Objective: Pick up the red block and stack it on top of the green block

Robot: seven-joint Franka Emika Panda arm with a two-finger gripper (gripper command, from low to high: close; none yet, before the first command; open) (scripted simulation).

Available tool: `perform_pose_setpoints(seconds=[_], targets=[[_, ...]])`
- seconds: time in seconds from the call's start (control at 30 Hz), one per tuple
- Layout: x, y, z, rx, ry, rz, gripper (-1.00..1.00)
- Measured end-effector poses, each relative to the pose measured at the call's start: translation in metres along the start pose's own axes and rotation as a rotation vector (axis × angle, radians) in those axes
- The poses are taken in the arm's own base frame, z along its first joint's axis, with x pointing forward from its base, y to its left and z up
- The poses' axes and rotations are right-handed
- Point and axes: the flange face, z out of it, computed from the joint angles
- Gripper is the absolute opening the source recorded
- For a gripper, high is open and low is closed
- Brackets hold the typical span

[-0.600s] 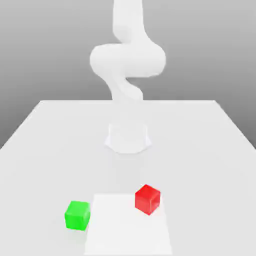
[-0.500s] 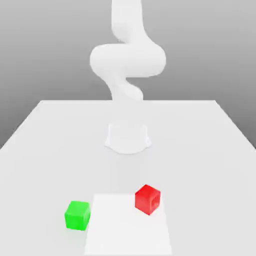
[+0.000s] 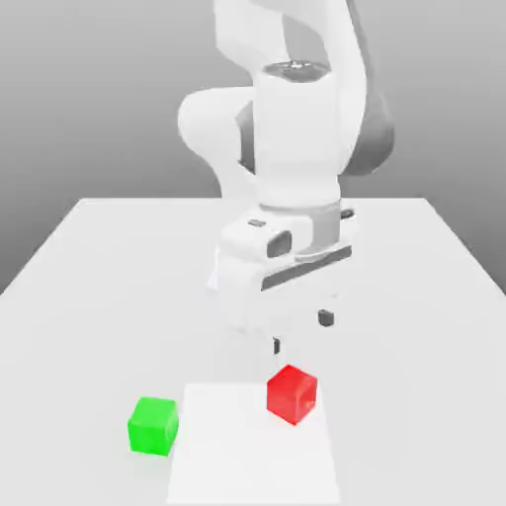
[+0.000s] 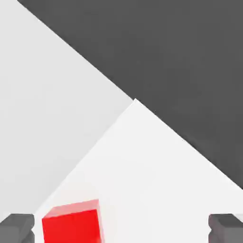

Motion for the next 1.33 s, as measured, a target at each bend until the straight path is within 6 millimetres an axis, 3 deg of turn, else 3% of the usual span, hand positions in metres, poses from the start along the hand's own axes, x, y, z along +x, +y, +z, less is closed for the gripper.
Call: perform_pose_setpoints(seconds=[0.2,0.23,0.47,0.7,0.77,0.9,1.0,1.03,1.1,1.2,1.23,1.33], targets=[[-0.009,0.000,0.061,-0.006,-0.023,-0.028,0.00],[-0.010,0.000,0.068,-0.006,-0.024,-0.028,-1.00],[-0.011,0.000,0.070,-0.006,-0.026,-0.028,-1.00],[-0.009,0.000,0.014,-0.005,-0.026,-0.026,-1.00],[0.000,0.029,0.004,-0.007,-0.026,0.101,-1.00],[0.017,0.107,-0.012,-0.011,-0.025,0.443,-1.00],[0.019,0.171,-0.026,-0.014,-0.023,0.710,-1.00],[0.019,0.184,-0.025,-0.014,-0.022,0.763,-1.00],[0.019,0.193,-0.012,-0.013,-0.021,0.803,-1.00],[0.022,0.187,0.019,-0.013,-0.021,0.790,-1.00],[0.021,0.187,0.029,-0.014,-0.022,0.790,1.00],[0.021,0.187,0.029,-0.014,-0.022,0.790,1.00]])
